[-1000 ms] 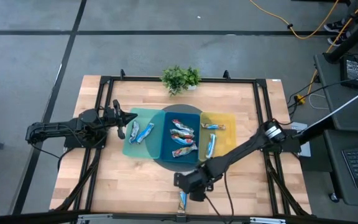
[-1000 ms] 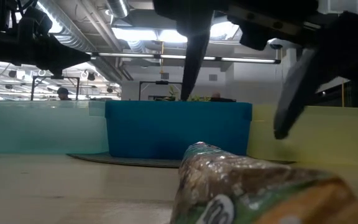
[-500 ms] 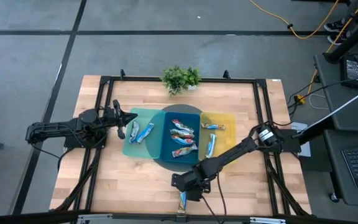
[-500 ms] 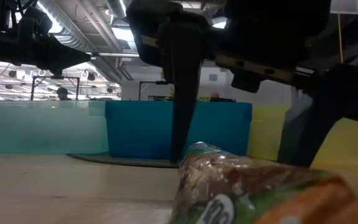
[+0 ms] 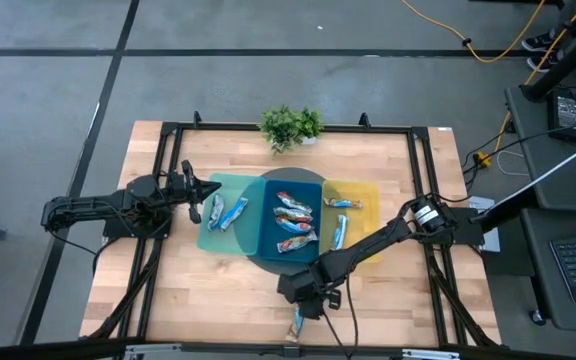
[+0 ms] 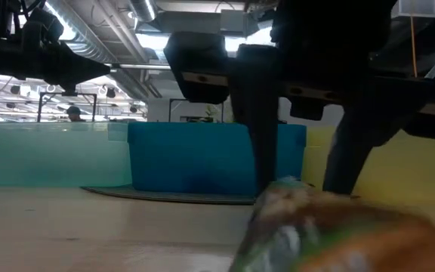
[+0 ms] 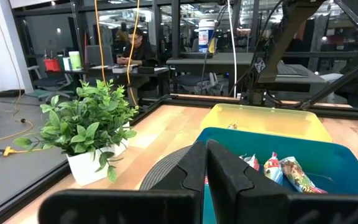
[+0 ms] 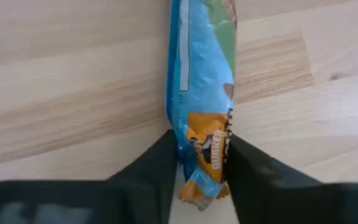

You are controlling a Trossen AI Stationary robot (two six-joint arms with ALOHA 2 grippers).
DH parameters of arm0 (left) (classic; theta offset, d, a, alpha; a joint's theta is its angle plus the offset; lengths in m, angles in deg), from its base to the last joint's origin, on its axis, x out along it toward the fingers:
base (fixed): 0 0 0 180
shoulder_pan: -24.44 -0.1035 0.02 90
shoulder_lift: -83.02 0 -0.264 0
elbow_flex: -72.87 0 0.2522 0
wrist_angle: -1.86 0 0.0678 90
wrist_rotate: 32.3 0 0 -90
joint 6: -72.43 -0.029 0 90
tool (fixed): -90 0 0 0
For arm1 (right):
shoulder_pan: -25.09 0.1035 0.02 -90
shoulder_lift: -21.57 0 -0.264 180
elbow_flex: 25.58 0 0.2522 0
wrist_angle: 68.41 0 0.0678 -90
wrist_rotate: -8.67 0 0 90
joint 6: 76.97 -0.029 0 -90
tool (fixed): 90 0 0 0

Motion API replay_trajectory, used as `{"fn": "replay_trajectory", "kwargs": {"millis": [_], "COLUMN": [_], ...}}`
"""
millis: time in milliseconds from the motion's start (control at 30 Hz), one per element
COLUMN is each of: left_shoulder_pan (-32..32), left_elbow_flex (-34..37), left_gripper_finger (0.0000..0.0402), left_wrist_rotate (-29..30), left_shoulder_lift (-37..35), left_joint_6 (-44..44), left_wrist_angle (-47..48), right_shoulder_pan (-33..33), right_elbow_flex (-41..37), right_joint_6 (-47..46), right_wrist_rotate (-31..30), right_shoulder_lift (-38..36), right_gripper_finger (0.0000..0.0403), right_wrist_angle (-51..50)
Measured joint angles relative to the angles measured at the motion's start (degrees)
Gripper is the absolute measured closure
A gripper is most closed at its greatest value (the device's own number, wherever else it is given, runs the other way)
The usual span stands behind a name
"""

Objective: Pick and place Granola Bars by type
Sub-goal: Put the yellow granola bar into the yellow bin

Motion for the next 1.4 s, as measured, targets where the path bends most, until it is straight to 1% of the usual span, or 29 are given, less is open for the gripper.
{"fn": "replay_trajectory", "kwargs": {"millis": [167, 300, 400, 500, 600, 733, 867, 967, 1067, 1167, 1267, 1400], "left_shoulder_pan": [-0.01, 0.0, 0.0, -0.02, -0.02, -0.02, -0.02, 0.0, -0.01, 0.0, 0.0, -0.02], "left_elbow_flex": [0.0, 0.0, 0.0, 0.0, 0.0, 0.0, 0.0, 0.0, 0.0, 0.0, 0.0, 0.0], "left_gripper_finger": [0.0391, 0.0393, 0.0395, 0.0394, 0.0391, 0.0391, 0.0394, 0.0395, 0.0393, 0.0391, 0.039, 0.0393], "left_wrist_rotate": [0.0, 0.0, 0.0, 0.01, 0.0, 0.0, 0.0, 0.0, 0.0, 0.0, 0.02, 0.0], "left_shoulder_lift": [0.0, 0.0, 0.0, 0.0, 0.0, 0.0, 0.0, 0.0, 0.0, 0.0, 0.0, 0.0], "left_joint_6": [0.01, 0.0, 0.0, 0.0, 0.01, 0.02, 0.0, 0.0, 0.0, 0.0, 0.02, 0.0], "left_wrist_angle": [0.0, 0.0, 0.0, 0.01, 0.01, 0.01, 0.0, 0.0, 0.01, 0.0, 0.02, 0.02], "right_shoulder_pan": [-0.44, -0.82, -1.76, -3.37, -5.28, -6.96, -8.14, -9.22, -10.44, -11.67, -12.38, -12.22], "right_elbow_flex": [0.0, -0.04, 1.6, 5.16, 10.94, 20.18, 28.16, 32.34, 34.62, 35.08, 33.62, 32.45], "right_joint_6": [-2.56, -2.65, -3.11, -7.77, -13.66, -19.06, -23.79, -27.62, -33.01, -38.02, -40.41, -41.85], "right_wrist_rotate": [-0.32, -6.13, -9.12, -9.67, -9.71, -10.33, -14.79, -17.57, -17.67, -17.47, -18.35, -20.87], "right_shoulder_lift": [-0.09, -1.41, -3.12, -4.53, -4.74, -4.82, -4.83, -4.9, -4.9, -4.97, -5.65, -7.6], "right_gripper_finger": [0.033, 0.0351, 0.0352, 0.0347, 0.0348, 0.0357, 0.0357, 0.0352, 0.0351, 0.0356, 0.0362, 0.0359], "right_wrist_angle": [-0.53, -1.18, -2.97, -6.25, -11.22, -18.49, -24.89, -28.6, -32.74, -38.32, -42.01, -43.51]}}
